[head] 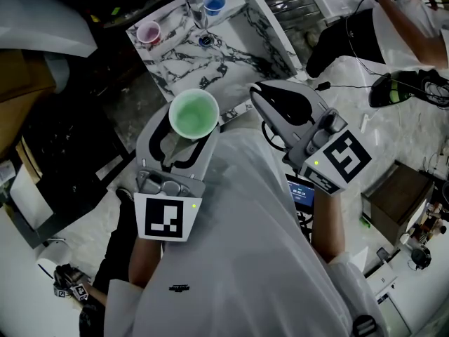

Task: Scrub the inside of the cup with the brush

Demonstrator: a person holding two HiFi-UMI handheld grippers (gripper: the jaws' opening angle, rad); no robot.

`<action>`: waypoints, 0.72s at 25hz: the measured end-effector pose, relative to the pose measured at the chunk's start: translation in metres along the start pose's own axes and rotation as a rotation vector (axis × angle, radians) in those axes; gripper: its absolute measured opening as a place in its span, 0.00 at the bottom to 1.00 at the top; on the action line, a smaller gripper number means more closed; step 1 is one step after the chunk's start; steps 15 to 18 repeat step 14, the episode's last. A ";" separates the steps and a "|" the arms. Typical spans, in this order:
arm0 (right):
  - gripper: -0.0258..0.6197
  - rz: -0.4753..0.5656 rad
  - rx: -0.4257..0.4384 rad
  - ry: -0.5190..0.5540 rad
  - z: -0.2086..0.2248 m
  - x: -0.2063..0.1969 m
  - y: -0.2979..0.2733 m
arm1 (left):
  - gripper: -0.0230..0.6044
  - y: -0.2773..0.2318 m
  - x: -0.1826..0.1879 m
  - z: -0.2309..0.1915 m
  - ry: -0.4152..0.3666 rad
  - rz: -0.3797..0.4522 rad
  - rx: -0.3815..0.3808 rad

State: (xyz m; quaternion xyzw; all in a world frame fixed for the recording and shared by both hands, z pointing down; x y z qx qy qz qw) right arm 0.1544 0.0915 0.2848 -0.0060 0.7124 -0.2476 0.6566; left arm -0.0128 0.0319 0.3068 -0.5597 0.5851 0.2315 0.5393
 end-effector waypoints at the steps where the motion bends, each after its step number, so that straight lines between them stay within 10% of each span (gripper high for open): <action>1: 0.08 -0.001 0.001 -0.001 0.000 0.000 0.000 | 0.51 0.000 0.000 0.000 -0.002 -0.001 -0.001; 18: 0.08 -0.005 -0.002 -0.007 0.000 -0.003 0.001 | 0.51 -0.001 0.002 0.000 -0.003 0.011 -0.011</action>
Point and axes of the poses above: the fingertips, and each gripper's own axes: y backward along the fingers, z to its right, x out of its top, the point moved 7 cm from there along y, backward along the fingers, and after that the axes turned 15 degrees about y, right-handed, at the moved point
